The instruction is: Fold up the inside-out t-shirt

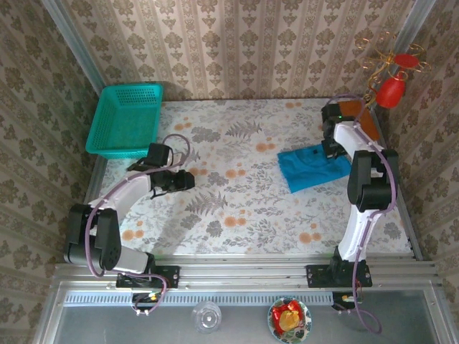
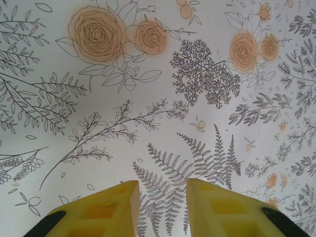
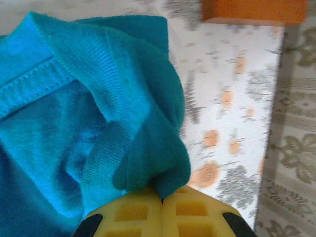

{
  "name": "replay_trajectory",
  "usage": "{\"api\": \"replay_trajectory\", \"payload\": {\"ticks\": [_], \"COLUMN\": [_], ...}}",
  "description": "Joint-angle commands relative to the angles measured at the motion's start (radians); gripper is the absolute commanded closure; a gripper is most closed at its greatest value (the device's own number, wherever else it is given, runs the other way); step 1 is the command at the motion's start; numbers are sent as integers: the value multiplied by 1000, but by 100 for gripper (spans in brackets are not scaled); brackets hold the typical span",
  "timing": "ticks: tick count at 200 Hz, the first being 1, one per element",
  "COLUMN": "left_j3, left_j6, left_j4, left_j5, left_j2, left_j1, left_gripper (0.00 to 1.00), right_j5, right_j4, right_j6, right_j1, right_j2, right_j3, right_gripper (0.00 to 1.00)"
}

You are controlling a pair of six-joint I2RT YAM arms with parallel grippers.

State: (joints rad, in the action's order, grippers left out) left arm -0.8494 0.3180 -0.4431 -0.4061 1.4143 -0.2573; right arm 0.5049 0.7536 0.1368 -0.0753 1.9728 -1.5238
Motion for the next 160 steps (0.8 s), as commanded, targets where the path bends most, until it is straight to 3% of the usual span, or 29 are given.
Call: {"api": "replay_trajectory", "payload": {"ticks": [1,70,160], "left_j3": [-34,-63,-66], "left_j6": [-27,-40,-65], "left_j4": [-25,-40,-58], "left_j5": [-30,-45,-48], "left_j2": [16,47,64], "left_j1": [13,31,68], "left_gripper": [69,69,68], "right_j5": [80,109,182], "right_j4": [-36,-65,-82], "right_j6": [38,43,-8], "right_j1": [-68,-187,-260], "right_j2": [11,44,130], "right_j3": [-51,-101,-167], "right_gripper": [100,100,99]}}
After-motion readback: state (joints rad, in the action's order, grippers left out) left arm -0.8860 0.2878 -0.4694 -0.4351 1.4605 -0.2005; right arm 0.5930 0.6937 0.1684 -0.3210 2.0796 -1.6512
